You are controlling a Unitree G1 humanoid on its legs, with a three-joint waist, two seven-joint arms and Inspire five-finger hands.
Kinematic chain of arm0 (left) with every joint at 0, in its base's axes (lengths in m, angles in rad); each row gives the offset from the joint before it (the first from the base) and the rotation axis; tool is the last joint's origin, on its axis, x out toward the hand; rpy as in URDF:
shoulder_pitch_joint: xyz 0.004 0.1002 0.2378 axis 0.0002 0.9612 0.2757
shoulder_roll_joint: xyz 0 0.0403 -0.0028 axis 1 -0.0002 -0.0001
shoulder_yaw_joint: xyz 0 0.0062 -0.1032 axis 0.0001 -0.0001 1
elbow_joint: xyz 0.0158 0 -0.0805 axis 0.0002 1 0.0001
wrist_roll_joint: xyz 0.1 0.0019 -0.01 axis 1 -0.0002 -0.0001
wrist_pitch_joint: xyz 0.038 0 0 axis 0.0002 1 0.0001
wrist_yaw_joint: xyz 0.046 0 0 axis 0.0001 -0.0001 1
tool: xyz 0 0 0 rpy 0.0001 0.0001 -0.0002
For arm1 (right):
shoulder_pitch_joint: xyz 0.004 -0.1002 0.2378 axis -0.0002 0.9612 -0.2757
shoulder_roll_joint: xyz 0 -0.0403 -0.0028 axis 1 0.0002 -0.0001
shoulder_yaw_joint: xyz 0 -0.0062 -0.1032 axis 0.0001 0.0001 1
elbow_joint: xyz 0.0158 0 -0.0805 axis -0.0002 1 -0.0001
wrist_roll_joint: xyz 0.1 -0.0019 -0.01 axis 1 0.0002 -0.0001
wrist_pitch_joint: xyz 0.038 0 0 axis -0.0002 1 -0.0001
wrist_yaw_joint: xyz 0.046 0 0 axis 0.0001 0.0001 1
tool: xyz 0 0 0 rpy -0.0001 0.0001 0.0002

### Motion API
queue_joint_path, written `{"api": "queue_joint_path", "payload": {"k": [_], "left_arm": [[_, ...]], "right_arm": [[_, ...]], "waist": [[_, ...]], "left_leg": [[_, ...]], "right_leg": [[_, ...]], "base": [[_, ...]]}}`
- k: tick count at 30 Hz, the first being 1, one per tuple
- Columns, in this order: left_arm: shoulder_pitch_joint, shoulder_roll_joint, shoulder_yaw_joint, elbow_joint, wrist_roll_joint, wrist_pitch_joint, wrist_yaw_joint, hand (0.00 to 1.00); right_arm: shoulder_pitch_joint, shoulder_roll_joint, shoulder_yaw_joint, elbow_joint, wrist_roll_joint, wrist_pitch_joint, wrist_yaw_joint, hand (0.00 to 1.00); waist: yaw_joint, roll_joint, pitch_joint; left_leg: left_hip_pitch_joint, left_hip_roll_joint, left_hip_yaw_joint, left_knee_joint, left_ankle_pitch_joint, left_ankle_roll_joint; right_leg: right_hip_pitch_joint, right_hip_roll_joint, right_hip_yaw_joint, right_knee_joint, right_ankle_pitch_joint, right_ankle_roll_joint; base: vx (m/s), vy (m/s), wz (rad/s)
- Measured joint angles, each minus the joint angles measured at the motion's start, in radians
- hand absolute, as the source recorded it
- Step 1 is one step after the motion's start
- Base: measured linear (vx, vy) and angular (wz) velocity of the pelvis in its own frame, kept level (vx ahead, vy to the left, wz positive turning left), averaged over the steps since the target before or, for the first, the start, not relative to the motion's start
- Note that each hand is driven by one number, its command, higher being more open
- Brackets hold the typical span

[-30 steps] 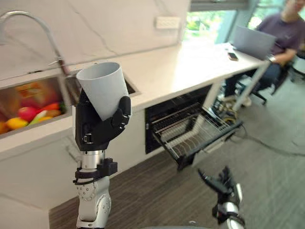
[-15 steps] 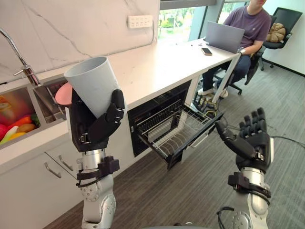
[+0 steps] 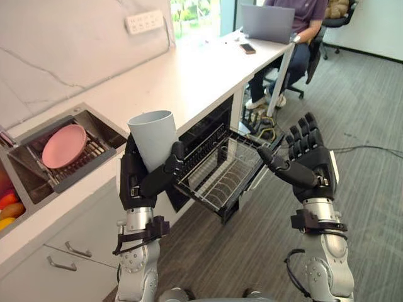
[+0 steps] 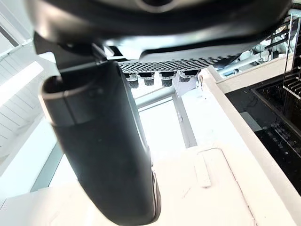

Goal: Walk over to the sink, pick up the cup, carry it to the dishwasher, place the cup inside the dishwasher, then close the dishwasher door

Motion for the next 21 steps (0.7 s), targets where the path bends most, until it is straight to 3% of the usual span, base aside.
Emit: {"api": "queue_joint_path", "payload": {"k": [6,7,11,13,14,15,17,20,21], "left_arm": [[-0.002,-0.007,-0.032,-0.008,0.001,0.000,0.019,0.00],[-0.004,-0.010,-0.038,-0.008,0.005,0.000,0.018,0.00],[-0.035,0.008,-0.027,-0.001,0.009,0.014,0.036,0.00],[-0.059,0.034,-0.020,-0.001,0.010,0.013,0.042,0.00],[-0.071,0.051,-0.003,-0.001,0.012,0.013,0.044,0.00],[-0.073,0.055,0.017,0.000,0.015,0.017,0.048,0.00],[-0.074,0.055,0.022,-0.002,0.021,0.017,0.048,0.00],[-0.074,0.055,0.020,-0.002,0.074,0.028,0.076,0.00],[-0.074,0.054,0.020,-0.002,0.096,0.032,0.088,0.00]], "right_arm": [[-0.003,0.003,-0.007,-0.068,0.018,-0.011,0.013,1.00],[-0.009,0.004,-0.013,-0.063,0.019,-0.011,0.011,1.00],[-0.042,0.013,-0.009,0.003,0.019,-0.011,0.013,1.00],[-0.042,0.021,0.005,0.025,0.020,-0.011,0.017,1.00],[-0.043,0.031,0.021,0.027,0.023,-0.011,0.025,1.00],[-0.039,0.032,0.040,0.026,0.041,-0.011,0.041,1.00],[-0.042,0.031,0.046,0.026,0.041,-0.012,0.043,1.00],[-0.057,0.023,0.047,0.024,0.043,-0.012,0.034,1.00],[-0.065,0.015,0.047,0.024,0.049,-0.012,0.034,1.00]], "waist": [[0.005,-0.020,-0.034],[0.003,-0.018,-0.036],[-0.023,-0.018,-0.033],[-0.028,-0.047,-0.043],[-0.023,-0.066,-0.043],[-0.020,-0.071,-0.042],[0.001,-0.069,-0.041],[0.017,-0.070,-0.042],[0.018,-0.066,-0.044]], "left_leg": [[0.041,-0.021,-0.022,-0.076,0.006,-0.005],[0.036,-0.016,-0.025,-0.079,0.007,-0.004],[0.057,-0.011,-0.057,-0.090,0.013,0.015],[0.065,-0.029,-0.079,-0.091,0.012,0.016],[0.066,-0.043,-0.083,-0.086,0.011,0.015],[0.063,-0.043,-0.100,-0.078,0.006,0.006],[0.052,-0.035,-0.105,-0.074,0.002,-0.005],[0.036,-0.032,-0.108,-0.076,0.005,-0.020],[0.031,-0.026,-0.107,-0.077,0.007,-0.024]], "right_leg": [[0.016,-0.003,-0.014,0.005,-0.003,0.005],[-0.029,-0.010,-0.011,0.088,-0.024,0.013],[-0.161,-0.066,-0.015,0.399,-0.106,-0.024],[-0.161,-0.099,-0.018,0.343,-0.109,-0.039],[-0.161,-0.120,-0.015,0.297,-0.045,-0.053],[-0.143,-0.115,-0.008,0.273,-0.038,-0.030],[-0.113,-0.096,-0.008,0.201,-0.033,-0.022],[-0.058,-0.071,-0.019,0.054,0.008,0.040],[-0.053,-0.063,-0.022,0.032,0.019,0.039]], "base": [[0.11,0.005,0.09],[0.06,0.044,0.12],[0.01,0.075,0.21],[-0.01,0.023,0.40],[-0.01,-0.038,0.25],[-0.01,-0.083,0.21],[-0.04,-0.095,0.09],[-0.03,-0.106,0.01],[-0.01,-0.082,-0.08]]}}
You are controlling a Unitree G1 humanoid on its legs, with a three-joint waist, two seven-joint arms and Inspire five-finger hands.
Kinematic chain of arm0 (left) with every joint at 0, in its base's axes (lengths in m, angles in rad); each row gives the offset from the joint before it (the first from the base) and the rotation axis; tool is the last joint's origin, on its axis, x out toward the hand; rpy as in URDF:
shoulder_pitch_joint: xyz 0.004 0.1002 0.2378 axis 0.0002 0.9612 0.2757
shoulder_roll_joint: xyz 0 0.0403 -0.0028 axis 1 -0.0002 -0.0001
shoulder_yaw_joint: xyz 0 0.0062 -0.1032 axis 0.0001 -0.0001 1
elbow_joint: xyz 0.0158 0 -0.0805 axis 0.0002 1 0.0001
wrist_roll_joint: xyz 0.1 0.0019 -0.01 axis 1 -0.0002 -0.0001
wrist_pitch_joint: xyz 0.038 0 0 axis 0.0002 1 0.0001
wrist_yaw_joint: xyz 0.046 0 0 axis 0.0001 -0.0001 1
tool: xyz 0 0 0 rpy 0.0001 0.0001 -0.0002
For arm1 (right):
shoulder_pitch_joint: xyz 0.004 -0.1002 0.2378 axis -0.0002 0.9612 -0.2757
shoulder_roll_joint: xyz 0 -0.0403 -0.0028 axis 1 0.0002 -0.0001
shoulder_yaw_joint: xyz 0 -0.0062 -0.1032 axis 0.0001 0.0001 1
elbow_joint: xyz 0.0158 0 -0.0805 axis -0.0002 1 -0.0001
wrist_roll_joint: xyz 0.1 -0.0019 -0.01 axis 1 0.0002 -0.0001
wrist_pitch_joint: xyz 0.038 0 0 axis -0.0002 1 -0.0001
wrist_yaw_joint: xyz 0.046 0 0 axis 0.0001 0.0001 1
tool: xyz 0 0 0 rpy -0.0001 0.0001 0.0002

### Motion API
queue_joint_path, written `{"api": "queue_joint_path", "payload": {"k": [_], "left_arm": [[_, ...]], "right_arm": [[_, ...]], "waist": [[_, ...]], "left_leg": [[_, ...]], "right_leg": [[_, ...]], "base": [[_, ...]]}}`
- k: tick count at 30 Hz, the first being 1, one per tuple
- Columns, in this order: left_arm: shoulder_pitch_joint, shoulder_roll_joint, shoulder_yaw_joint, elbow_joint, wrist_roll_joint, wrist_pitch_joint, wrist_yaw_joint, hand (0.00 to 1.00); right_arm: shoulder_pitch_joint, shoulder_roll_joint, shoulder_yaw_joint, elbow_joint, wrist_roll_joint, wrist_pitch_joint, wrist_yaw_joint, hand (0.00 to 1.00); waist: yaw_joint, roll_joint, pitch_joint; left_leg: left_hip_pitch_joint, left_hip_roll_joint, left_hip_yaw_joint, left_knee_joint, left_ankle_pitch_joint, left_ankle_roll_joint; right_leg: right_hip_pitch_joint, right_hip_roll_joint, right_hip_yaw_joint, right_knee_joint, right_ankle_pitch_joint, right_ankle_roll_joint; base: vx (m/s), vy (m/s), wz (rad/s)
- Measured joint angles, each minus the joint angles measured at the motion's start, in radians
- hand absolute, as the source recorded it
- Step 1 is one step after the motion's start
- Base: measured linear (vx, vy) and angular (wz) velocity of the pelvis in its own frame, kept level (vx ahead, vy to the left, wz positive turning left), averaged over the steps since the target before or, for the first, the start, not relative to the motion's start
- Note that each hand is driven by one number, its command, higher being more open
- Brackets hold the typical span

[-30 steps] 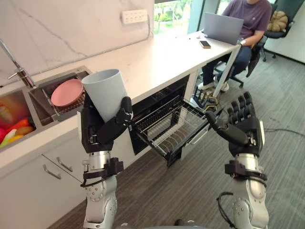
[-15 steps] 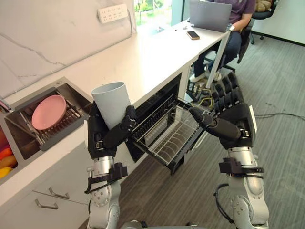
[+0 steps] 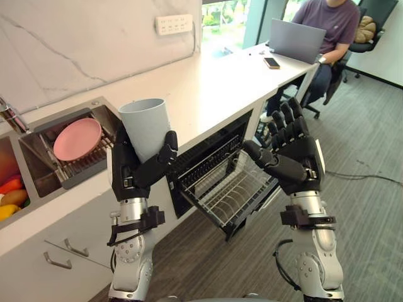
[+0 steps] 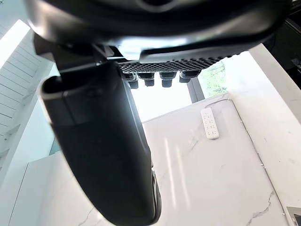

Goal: Walk over to the sink, pick up the cup, carry it to the dishwasher, place the cup inside the dishwasher, then close the dishwasher door

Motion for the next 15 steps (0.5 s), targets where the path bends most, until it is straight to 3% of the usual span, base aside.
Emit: {"api": "queue_joint_path", "payload": {"k": [8,15], "left_arm": [[0.000,-0.012,0.004,-0.003,0.091,0.039,0.033,0.00],[0.000,-0.016,-0.009,-0.002,0.226,0.048,0.090,0.00]], "right_arm": [[-0.063,-0.044,0.021,-0.001,0.134,0.005,0.003,1.00],[-0.076,-0.043,0.061,-0.001,0.238,0.061,0.038,1.00]], "waist": [[0.003,-0.001,-0.005],[0.004,-0.002,-0.011]], "left_leg": [[-0.003,0.023,0.018,-0.015,0.013,-0.017],[0.009,0.012,0.017,-0.047,0.023,-0.017]], "right_leg": [[0.001,0.033,0.000,-0.048,0.016,-0.013],[0.015,0.031,-0.012,-0.080,0.031,-0.010]], "base": [[0.01,-0.038,-0.05],[0.00,0.001,0.01]]}}
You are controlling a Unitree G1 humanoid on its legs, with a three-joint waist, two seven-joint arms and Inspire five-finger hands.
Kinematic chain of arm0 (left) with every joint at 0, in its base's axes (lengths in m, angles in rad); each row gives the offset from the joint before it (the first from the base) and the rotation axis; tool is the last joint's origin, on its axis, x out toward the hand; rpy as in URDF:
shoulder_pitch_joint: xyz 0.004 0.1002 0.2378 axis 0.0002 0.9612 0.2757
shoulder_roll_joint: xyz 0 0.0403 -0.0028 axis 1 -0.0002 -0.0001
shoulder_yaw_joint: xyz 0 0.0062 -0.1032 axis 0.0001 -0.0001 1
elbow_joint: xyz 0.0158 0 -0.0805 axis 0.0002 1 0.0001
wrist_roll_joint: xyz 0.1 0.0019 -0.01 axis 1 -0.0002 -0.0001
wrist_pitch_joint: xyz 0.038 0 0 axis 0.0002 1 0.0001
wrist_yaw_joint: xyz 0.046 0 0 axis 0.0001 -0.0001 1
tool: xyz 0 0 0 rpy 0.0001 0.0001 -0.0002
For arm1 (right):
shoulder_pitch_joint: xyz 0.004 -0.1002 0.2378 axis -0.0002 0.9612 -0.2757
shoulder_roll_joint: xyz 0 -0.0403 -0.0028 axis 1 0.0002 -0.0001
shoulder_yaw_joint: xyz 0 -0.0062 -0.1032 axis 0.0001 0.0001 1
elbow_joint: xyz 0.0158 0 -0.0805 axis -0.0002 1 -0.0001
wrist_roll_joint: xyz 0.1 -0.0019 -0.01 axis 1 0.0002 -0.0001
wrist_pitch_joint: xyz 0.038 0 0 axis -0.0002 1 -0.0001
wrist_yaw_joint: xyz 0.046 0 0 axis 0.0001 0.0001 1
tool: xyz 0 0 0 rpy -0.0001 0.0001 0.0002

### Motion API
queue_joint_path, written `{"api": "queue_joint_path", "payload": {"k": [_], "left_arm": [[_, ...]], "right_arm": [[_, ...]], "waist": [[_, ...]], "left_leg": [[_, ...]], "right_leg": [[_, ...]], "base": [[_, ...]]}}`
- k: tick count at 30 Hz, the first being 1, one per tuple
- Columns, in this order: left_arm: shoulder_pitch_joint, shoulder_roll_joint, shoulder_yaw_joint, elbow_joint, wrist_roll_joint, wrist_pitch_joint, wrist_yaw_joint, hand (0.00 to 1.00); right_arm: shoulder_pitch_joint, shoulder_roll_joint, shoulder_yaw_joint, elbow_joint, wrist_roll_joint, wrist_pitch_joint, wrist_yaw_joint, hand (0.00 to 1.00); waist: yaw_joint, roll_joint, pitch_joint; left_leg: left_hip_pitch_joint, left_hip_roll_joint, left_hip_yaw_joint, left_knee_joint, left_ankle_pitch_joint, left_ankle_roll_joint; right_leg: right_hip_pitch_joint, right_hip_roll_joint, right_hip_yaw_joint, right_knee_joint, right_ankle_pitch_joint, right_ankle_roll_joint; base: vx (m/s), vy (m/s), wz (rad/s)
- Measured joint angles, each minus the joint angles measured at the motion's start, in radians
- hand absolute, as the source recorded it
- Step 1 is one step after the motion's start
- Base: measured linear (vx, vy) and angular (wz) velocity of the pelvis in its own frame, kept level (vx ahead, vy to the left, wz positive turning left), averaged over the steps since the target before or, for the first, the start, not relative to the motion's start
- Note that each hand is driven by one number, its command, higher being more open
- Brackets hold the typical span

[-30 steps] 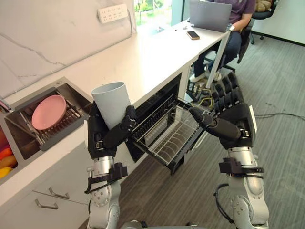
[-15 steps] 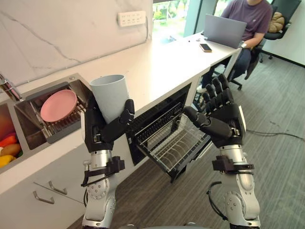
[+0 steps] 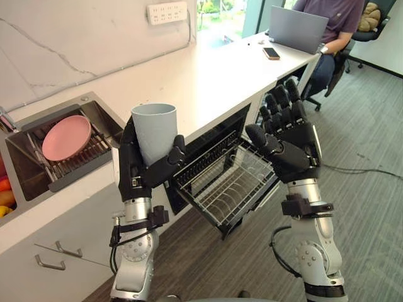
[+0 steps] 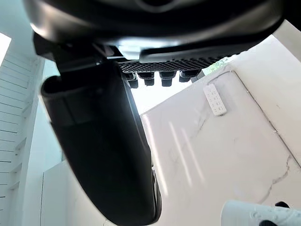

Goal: Walk over to the sink, pick up the cup, carry it to the dishwasher, place the cup inside the dishwasher, then close the dishwasher door

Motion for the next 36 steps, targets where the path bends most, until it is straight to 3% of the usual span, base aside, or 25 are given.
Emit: {"api": "queue_joint_path", "payload": {"k": [18,27,36], "left_arm": [[0.000,0.019,-0.129,0.042,0.096,-0.010,-0.012,0.00],[-0.010,0.031,-0.203,0.027,0.130,-0.107,-0.108,0.00],[-0.011,0.038,-0.203,0.026,0.058,-0.109,-0.179,0.00]], "right_arm": [[-0.010,-0.008,0.167,0.024,0.004,0.078,0.065,1.00],[-0.019,-0.014,0.175,0.058,0.003,0.101,0.038,1.00],[-0.037,-0.051,0.176,0.060,0.015,0.110,0.028,1.00]], "waist": [[-0.001,0.001,-0.049],[-0.001,0.002,-0.062],[-0.002,0.002,-0.062]], "left_leg": [[0.001,-0.015,-0.038,-0.091,0.073,-0.003],[-0.002,-0.020,-0.048,-0.101,0.081,-0.001],[-0.009,-0.023,-0.066,-0.111,0.094,0.000]], "right_leg": [[-0.003,0.003,-0.044,-0.022,0.011,-0.003],[-0.004,0.001,-0.054,-0.022,0.012,-0.003],[-0.005,-0.001,-0.072,-0.022,0.012,-0.003]], "base": [[-0.04,-0.010,0.07],[-0.01,-0.001,0.03],[-0.02,-0.005,0.06]]}}
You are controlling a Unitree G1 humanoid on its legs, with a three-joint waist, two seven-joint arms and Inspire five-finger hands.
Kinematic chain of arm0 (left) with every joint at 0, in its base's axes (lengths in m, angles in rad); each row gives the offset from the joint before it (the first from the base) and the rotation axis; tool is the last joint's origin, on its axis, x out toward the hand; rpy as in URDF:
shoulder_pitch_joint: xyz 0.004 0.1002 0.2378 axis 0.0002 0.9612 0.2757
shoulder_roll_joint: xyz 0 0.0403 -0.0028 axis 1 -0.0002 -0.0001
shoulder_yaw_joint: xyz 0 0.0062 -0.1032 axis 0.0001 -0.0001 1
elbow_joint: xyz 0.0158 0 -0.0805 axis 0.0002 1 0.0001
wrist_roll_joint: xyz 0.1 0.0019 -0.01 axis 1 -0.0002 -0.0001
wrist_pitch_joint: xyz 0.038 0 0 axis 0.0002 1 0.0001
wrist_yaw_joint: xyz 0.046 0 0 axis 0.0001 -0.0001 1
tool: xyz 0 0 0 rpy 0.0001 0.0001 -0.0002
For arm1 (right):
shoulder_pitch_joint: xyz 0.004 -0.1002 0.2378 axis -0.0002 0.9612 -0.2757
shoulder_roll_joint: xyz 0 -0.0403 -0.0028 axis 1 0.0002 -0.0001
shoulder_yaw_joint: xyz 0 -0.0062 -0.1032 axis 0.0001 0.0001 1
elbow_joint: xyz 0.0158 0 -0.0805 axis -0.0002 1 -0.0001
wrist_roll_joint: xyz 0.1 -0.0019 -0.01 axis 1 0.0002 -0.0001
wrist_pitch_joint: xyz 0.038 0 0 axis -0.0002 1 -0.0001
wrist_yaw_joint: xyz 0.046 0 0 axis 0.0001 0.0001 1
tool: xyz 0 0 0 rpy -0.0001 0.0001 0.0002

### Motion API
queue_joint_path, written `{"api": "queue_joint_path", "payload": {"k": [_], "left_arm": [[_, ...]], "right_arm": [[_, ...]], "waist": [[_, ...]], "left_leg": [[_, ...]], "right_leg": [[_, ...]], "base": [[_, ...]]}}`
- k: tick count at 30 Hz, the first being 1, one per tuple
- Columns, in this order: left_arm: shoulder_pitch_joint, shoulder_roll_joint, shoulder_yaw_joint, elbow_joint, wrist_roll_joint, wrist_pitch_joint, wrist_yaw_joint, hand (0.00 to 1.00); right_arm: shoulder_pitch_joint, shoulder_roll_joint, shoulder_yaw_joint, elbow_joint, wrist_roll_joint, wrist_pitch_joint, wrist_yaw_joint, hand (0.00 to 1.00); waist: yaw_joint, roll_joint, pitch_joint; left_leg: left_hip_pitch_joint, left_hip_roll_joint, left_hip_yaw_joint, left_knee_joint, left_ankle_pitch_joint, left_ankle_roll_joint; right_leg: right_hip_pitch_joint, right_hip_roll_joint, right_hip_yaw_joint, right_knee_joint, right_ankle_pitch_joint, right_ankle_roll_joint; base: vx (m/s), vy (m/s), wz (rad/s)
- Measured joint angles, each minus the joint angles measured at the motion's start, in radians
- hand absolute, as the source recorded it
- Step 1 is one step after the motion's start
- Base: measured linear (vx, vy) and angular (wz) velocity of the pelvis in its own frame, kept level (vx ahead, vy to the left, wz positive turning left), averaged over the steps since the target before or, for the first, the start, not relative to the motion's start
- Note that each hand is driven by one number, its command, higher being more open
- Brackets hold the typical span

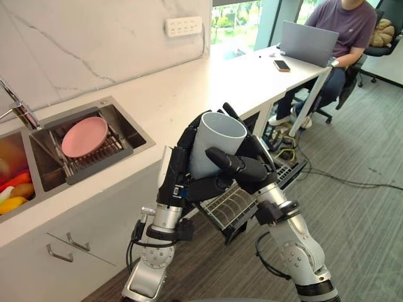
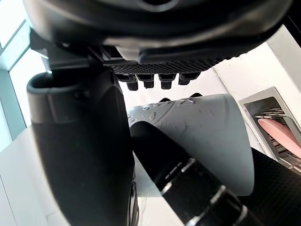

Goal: Walk over to the sink, pick up the cup, carry it to the dishwasher, place the cup inside the dishwasher, then close the dishwasher door

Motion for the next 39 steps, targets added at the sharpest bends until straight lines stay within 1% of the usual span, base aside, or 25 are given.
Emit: {"api": "queue_joint_path", "payload": {"k": [3,4,8,10,15,19,23,24,32,39], "left_arm": [[0.000,0.001,-0.003,0.000,-0.031,0.000,-0.023,0.00],[0.000,0.001,-0.003,0.000,-0.031,0.000,-0.023,0.00],[0.000,0.019,-0.026,0.000,-0.066,0.000,-0.024,0.00],[0.001,0.032,-0.036,0.000,-0.088,0.001,-0.024,0.00],[0.012,0.033,-0.062,0.001,-0.092,0.002,-0.024,0.00],[0.014,0.037,-0.065,0.003,-0.095,0.002,-0.024,0.00],[0.016,0.037,-0.069,0.003,-0.096,0.004,-0.020,0.00],[0.016,0.037,-0.070,0.003,-0.096,0.006,-0.020,1.00],[0.023,0.038,-0.078,0.003,-0.104,0.042,-0.020,1.00],[0.028,0.037,-0.081,0.003,-0.101,0.071,-0.019,1.00]], "right_arm": [[-0.010,-0.005,-0.002,0.003,0.021,0.001,0.002,1.00],[-0.015,-0.008,-0.003,0.008,0.027,0.002,0.003,0.00],[-0.026,-0.021,-0.006,0.023,0.051,0.008,0.029,0.00],[-0.026,-0.028,-0.006,0.022,0.050,0.008,0.058,0.00],[-0.035,-0.043,-0.021,0.049,0.045,0.008,0.080,0.00],[-0.039,-0.043,-0.023,0.059,0.048,0.005,0.100,0.00],[-0.039,-0.046,-0.022,0.070,0.046,-0.006,0.110,0.00],[-0.039,-0.046,-0.021,0.073,0.046,-0.009,0.111,0.00],[-0.028,-0.031,-0.021,0.101,0.059,-0.021,0.091,0.00],[0.008,0.016,-0.009,0.116,0.123,-0.033,0.052,0.00]], "waist": [[-0.001,0.000,0.000],[-0.001,0.000,0.000],[-0.001,0.000,0.000],[-0.002,0.000,0.000],[-0.002,0.002,-0.008],[-0.004,0.008,-0.016],[-0.005,0.008,-0.016],[-0.005,0.008,-0.016],[-0.005,0.008,-0.016],[-0.003,0.008,-0.016]], "left_leg": [[0.000,-0.003,-0.012,-0.020,0.014,0.000],[-0.001,-0.003,-0.016,-0.021,0.017,0.000],[-0.004,-0.005,-0.023,-0.022,0.019,0.000],[-0.006,-0.006,-0.025,-0.022,0.021,0.001],[-0.009,-0.010,-0.030,-0.023,0.022,0.003],[-0.009,-0.011,-0.033,-0.023,0.023,0.003],[-0.009,-0.011,-0.040,-0.027,0.028,0.004],[-0.009,-0.012,-0.042,-0.028,0.030,0.004],[-0.007,-0.014,-0.053,-0.043,0.041,0.005],[-0.001,-0.016,-0.057,-0.058,0.049,0.007]], "right_leg": [[-0.002,0.000,-0.013,0.000,0.000,0.000],[-0.002,0.000,-0.016,0.000,0.000,0.000],[-0.001,-0.002,-0.022,0.000,0.000,0.000],[-0.001,-0.003,-0.026,0.000,0.000,0.000],[-0.001,-0.006,-0.031,0.000,0.000,0.000],[0.000,-0.007,-0.034,0.000,0.000,0.000],[0.004,-0.007,-0.041,0.000,0.000,0.000],[0.004,-0.007,-0.043,0.000,0.000,0.000],[0.005,-0.007,-0.049,0.000,0.000,0.000],[0.007,-0.007,-0.053,0.000,0.000,0.000]], "base": [[-0.03,-0.010,0.12],[-0.03,-0.010,0.08],[-0.02,-0.004,0.06],[-0.02,0.001,0.05],[-0.01,0.003,0.03],[0.00,-0.001,0.01],[-0.02,-0.004,0.05],[-0.02,-0.002,0.06],[-0.01,0.000,0.03],[0.00,0.001,0.01]]}}
